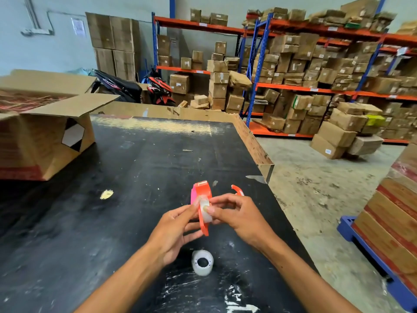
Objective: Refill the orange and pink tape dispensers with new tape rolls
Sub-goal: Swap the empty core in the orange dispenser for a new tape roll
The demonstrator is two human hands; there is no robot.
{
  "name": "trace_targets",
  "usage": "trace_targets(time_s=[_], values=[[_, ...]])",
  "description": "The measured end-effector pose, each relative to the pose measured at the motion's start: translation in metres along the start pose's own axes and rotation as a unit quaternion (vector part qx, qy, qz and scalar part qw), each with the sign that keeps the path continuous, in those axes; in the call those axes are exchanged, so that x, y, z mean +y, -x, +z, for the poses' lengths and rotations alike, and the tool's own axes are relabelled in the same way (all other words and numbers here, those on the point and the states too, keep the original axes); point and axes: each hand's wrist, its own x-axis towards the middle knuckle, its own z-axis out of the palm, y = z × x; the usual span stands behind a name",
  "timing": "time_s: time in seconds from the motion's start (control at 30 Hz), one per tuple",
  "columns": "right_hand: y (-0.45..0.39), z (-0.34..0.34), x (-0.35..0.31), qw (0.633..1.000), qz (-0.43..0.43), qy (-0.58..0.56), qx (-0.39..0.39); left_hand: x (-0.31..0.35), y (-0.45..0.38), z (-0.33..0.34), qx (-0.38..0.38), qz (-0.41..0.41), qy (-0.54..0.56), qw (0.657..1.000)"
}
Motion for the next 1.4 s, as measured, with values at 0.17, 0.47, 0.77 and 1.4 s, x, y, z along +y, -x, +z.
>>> trace_targets(time_s=[0.17, 0.47, 0.77, 1.4], values=[[-0.012, 0.002, 0.001, 0.999, -0.014, 0.037, -0.013, 0.003, -0.001, -0.009, 0.027, 0.018, 0.01, 0.999], [-0.063, -0.06, 0.067, 0.876, 0.139, 0.446, 0.121, 0.011, -0.011, -0.015, 0.075, 0.034, 0.002, 0.997], [-0.05, -0.043, 0.033, 0.985, 0.092, 0.094, 0.113, 0.009, -0.014, -0.005, 0.083, 0.035, 0.001, 0.996], [0.028, -0.022, -0.006, 0.998, -0.001, 0.001, 0.057, -0.001, 0.0, 0.032, 0.025, 0.098, -0.016, 0.995]])
